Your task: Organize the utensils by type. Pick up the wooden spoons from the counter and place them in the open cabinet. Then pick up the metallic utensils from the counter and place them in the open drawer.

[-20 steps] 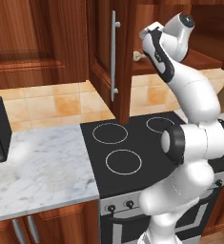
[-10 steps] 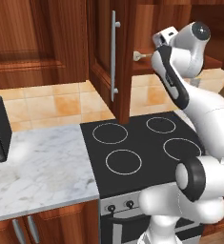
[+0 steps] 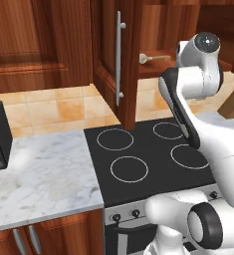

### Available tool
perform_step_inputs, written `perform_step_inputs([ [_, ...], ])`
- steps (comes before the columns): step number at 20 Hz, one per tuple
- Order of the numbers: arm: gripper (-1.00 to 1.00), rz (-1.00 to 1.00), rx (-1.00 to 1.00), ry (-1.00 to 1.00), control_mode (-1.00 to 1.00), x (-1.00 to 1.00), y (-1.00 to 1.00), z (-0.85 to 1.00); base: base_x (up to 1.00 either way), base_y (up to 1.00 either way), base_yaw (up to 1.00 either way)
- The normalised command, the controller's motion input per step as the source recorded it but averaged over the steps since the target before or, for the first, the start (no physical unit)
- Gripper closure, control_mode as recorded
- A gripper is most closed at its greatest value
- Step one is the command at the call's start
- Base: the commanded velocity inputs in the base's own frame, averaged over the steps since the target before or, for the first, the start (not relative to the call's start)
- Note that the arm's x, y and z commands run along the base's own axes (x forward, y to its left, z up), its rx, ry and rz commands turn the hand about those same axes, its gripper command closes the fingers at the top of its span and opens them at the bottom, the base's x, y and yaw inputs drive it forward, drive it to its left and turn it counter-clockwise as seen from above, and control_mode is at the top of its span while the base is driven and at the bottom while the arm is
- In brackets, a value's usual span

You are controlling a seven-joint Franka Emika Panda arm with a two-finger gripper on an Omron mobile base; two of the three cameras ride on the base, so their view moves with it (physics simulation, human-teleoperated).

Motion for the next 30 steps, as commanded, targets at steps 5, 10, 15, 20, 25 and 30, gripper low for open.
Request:
perform_step_inputs([
  [5,-1.00,-0.35,0.47,0.03,-1.00,-1.00,-0.01,-0.38,0.00,0.00,0.00],
  [10,-1.00,-0.47,0.45,-0.01,-1.00,-0.90,0.00,-0.63,0.00,0.00,0.00],
  [15,-1.00,-0.58,0.36,-0.02,-1.00,-0.64,0.02,-0.75,0.00,0.00,0.00],
  [20,-1.00,-0.44,0.41,0.00,-1.00,-0.41,-0.03,-0.62,0.00,0.00,0.00],
  [25,-1.00,-0.24,0.28,0.00,-1.00,-0.25,0.00,-0.43,0.00,0.00,0.00],
  [30,-1.00,0.00,0.00,0.00,-1.00,-0.02,0.00,0.00,0.00,0.00,0.00],
])
